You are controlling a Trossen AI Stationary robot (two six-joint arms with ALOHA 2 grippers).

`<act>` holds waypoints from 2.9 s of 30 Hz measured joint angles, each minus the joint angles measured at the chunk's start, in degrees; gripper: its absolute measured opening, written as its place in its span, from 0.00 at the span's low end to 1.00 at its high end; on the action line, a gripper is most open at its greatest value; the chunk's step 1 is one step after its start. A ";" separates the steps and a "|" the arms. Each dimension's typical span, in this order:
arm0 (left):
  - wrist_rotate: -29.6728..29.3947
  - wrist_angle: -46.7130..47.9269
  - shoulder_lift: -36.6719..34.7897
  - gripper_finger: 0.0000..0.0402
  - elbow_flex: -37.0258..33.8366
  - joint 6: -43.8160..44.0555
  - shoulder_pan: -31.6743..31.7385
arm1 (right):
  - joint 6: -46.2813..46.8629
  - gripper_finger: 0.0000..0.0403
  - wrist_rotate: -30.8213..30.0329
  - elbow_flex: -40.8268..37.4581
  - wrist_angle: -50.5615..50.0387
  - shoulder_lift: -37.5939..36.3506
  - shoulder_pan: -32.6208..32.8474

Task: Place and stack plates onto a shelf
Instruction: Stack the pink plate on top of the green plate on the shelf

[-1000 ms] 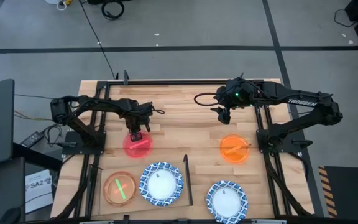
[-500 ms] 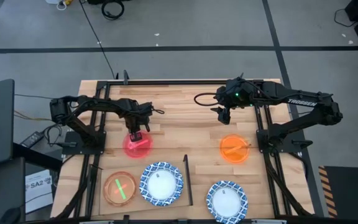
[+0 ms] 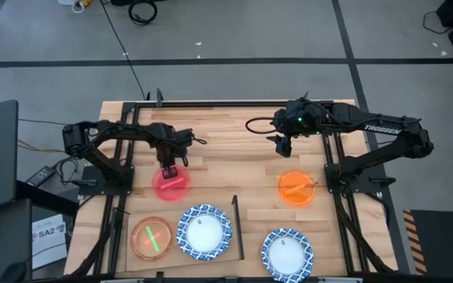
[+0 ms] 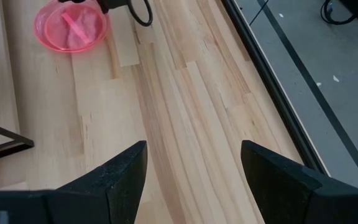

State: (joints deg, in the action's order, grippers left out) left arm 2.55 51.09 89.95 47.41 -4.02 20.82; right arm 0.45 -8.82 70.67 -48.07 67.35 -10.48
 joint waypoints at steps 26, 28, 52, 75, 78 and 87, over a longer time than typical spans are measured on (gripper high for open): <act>-5.99 22.51 0.00 0.00 26.15 -3.16 -0.16 | 0.00 0.66 0.00 0.00 -0.02 0.00 0.00; -5.99 24.78 0.00 0.00 28.76 -3.16 -0.35 | 0.00 0.66 0.00 0.00 -0.02 0.00 0.00; 2.99 38.91 -1.74 0.00 46.17 -2.55 -10.50 | 0.00 0.66 0.02 0.00 -0.07 0.00 0.00; 10.82 38.92 -6.05 0.00 45.93 17.73 -39.55 | 0.01 0.66 0.02 0.00 -0.09 0.02 0.01; 10.62 38.91 -6.05 0.00 44.74 21.53 -43.50 | 0.00 0.66 0.02 0.00 -0.09 0.02 0.02; 10.20 34.77 -5.99 0.01 35.30 28.95 -51.29 | 0.02 0.66 0.02 0.00 -0.06 0.02 0.02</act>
State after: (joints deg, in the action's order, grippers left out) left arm 12.75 85.86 83.96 82.71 24.93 -30.47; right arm 0.46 -8.80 70.67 -48.13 67.37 -10.46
